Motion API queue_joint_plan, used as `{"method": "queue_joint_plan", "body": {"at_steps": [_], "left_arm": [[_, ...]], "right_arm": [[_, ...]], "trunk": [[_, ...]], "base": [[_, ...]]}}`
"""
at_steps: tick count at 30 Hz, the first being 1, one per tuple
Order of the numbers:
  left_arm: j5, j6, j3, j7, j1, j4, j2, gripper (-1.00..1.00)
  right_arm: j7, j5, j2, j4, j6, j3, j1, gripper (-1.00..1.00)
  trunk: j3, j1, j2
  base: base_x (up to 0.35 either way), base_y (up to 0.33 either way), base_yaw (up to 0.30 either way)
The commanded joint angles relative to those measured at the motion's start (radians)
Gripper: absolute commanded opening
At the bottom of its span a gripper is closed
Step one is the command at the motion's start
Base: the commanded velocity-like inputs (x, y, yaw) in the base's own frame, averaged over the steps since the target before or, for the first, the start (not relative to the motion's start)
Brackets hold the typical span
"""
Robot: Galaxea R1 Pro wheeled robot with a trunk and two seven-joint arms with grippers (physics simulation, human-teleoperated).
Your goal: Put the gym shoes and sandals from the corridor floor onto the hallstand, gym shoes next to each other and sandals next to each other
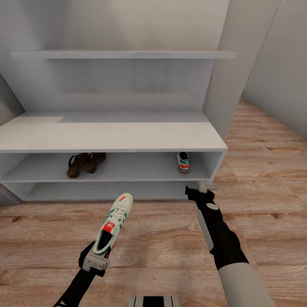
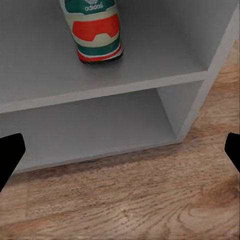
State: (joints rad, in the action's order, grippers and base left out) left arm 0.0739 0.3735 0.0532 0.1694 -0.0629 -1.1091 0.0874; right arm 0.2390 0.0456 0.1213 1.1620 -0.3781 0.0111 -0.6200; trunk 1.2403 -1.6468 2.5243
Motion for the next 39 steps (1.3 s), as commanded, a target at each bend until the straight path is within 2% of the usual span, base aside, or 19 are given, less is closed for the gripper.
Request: {"method": "queue_joint_plan", "body": {"at_steps": [1,5,8,9,12,13,16,17,19,20,23,31,34,35,38,39], "left_arm": [[0.0,0.0,0.0,0.0,0.0,0.0,0.0,-1.0],[-0.001,0.0,-0.001,0.0,0.0,0.0,-0.001,-1.0],[0.0,-0.003,0.0,-0.001,0.0,-0.001,-0.002,-1.0],[0.0,-0.003,0.0,-0.001,0.0,-0.001,-0.002,-1.0],[-0.001,-0.008,0.003,-0.002,0.0,-0.003,-0.003,-1.0],[-0.001,-0.008,0.003,-0.002,0.0,-0.003,-0.003,-1.0],[0.0,-0.015,0.007,-0.004,0.0,-0.011,-0.006,-1.0],[0.0,-0.015,0.007,-0.004,0.0,-0.011,-0.006,-1.0],[0.0,-0.029,0.009,-0.004,0.0,-0.016,-0.009,-1.0],[0.0,-0.029,0.009,-0.004,0.0,-0.016,-0.009,-1.0],[0.002,-0.064,0.012,-0.005,0.0,-0.022,-0.021,-1.0],[0.003,-0.122,0.013,-0.006,0.0,-0.047,-0.043,-1.0],[0.004,-0.184,0.013,-0.007,-0.001,-0.09,-0.058,-1.0],[0.004,-0.184,0.013,-0.007,-0.001,-0.09,-0.058,-1.0],[0.003,-0.289,0.012,-0.009,0.0,-0.15,-0.073,-1.0],[0.003,-0.289,0.012,-0.009,0.0,-0.15,-0.073,-1.0]], "right_arm": [[-0.001,-0.001,-0.001,0.007,-0.002,0.001,0.013,1.0],[-0.012,-0.003,-0.003,0.028,0.0,0.003,0.057,1.0],[-0.049,-0.01,-0.018,0.069,0.052,0.011,0.162,1.0],[-0.049,-0.01,-0.018,0.069,0.052,0.011,0.162,1.0],[-0.103,-0.028,-0.055,0.096,0.156,0.017,0.278,1.0],[-0.103,-0.028,-0.055,0.096,0.156,0.017,0.278,1.0],[-0.159,-0.039,-0.095,0.107,0.253,0.018,0.381,1.0],[-0.159,-0.039,-0.095,0.107,0.253,0.018,0.381,1.0],[-0.186,-0.045,-0.114,0.11,0.301,0.018,0.432,1.0],[-0.186,-0.045,-0.114,0.11,0.301,0.018,0.432,1.0],[-0.209,-0.05,-0.129,0.118,0.344,0.017,0.487,1.0],[-0.227,-0.054,-0.141,0.117,0.375,0.017,0.541,1.0],[-0.232,-0.056,-0.145,0.116,0.385,0.018,0.58,1.0],[-0.232,-0.056,-0.145,0.116,0.385,0.018,0.58,1.0],[-0.235,-0.057,-0.147,0.116,0.408,0.02,0.612,1.0],[-0.235,-0.057,-0.147,0.116,0.408,0.02,0.612,1.0]], "trunk": [[0.0,0.0,0.0],[0.0,0.0,0.0],[0.0,0.0,0.0],[0.0,0.0,0.0],[0.0,0.0,0.0],[0.0,0.0,0.0],[0.0,0.0,0.0],[0.0,0.0,0.0],[0.0,0.0,0.0],[0.0,0.0,0.0],[0.0,0.0,0.0],[0.0,0.0,0.0],[0.0,0.0,0.0],[0.0,0.0,0.0],[0.0,0.0,0.0],[0.0,0.0,0.0]], "base": [[-0.003,0.0,0.0],[-0.003,0.0,0.0],[-0.001,0.0,0.0],[-0.001,0.0,0.0],[0.0,0.0,0.0],[0.0,0.0,0.0],[0.0,0.0,0.0],[0.0,0.0,0.0],[0.0,0.0,0.0],[0.0,0.0,0.0],[0.0,0.0,0.0],[0.0,0.0,0.0],[0.0,0.0,0.0],[0.0,0.0,0.0],[0.0,0.0,0.0],[0.0,0.0,0.0]]}}
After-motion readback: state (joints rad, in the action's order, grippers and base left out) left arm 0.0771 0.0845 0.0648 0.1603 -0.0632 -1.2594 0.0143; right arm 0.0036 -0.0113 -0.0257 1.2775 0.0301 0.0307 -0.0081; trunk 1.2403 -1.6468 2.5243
